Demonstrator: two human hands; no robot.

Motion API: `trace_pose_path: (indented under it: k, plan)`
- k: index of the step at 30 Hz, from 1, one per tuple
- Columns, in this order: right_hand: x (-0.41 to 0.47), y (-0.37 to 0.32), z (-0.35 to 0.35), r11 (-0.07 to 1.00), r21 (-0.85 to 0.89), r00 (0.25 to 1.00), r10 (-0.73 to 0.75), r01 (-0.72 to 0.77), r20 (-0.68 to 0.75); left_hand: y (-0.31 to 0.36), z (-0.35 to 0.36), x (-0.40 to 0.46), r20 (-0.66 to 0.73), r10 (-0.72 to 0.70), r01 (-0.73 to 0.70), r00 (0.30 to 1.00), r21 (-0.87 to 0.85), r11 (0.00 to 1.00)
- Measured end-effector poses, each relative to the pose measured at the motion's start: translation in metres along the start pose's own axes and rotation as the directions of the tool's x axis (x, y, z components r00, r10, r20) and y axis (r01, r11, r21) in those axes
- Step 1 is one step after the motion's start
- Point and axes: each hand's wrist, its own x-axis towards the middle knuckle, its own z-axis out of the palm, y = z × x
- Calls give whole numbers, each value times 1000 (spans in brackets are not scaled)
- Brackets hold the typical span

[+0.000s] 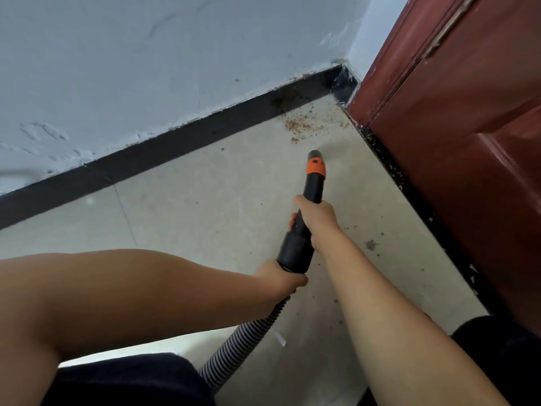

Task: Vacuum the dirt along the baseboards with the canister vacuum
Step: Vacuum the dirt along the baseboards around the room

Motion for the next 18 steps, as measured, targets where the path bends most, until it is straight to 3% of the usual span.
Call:
trace_pose_path:
  k: [3, 11, 18]
  plan:
    - [6, -9, -17, 1000, 29, 999, 13, -12, -35, 9, 11, 3, 38, 26, -26, 999, -3, 1000]
    - [0, -14, 22, 994, -100, 986, 56, -41, 158, 1, -4, 2, -60, 20, -28, 998, -130, 991]
    - [9, -31, 13, 998, -45, 997, 42, -39, 66, 20, -8, 9, -32, 56, -59, 998, -99, 993]
